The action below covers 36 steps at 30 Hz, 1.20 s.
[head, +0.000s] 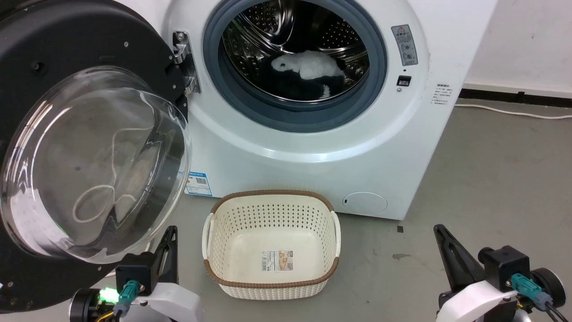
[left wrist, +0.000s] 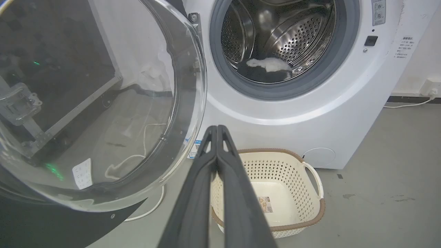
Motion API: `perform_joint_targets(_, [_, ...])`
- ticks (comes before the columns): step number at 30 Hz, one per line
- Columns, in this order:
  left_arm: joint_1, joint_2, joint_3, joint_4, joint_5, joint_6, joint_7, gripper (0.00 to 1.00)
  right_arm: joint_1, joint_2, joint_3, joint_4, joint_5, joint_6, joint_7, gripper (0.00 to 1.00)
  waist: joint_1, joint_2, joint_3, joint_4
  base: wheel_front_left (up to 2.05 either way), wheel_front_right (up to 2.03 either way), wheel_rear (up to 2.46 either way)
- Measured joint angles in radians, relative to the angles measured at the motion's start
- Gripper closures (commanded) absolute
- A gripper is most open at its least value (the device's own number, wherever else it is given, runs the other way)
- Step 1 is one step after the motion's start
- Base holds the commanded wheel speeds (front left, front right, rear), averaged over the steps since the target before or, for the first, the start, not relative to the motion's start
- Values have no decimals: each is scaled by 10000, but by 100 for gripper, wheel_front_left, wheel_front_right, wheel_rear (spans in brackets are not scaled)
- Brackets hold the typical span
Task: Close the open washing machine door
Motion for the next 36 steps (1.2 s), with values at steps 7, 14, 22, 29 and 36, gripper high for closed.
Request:
perform_joint_targets(7, [0,0,-2,0,0,0,0,100,0,0,2,0,0,0,0,100,0,0,0,0,0,0,0])
perform_joint_targets(14, [0,0,-4,0,0,0,0,100,0,0,0,0,0,2,0,100,0,0,0,0,0,0,0])
perform_joint_targets(22, [11,0,-21,40,-12,12,-10,0,7,0,31,35,25,2,-19,0,0,0,2,0,0,0,0])
perform_joint_targets(29, [12,0,-67,113,-150,0,-151,0,18,0,82,115,134,2,-153,0,0,0,8,-12,0,0,0])
perform_joint_targets(36, [13,2,-107,203,-288,-71,-288,8,31,0,148,184,295,2,-309,0,0,0,7,-34,0,0,0])
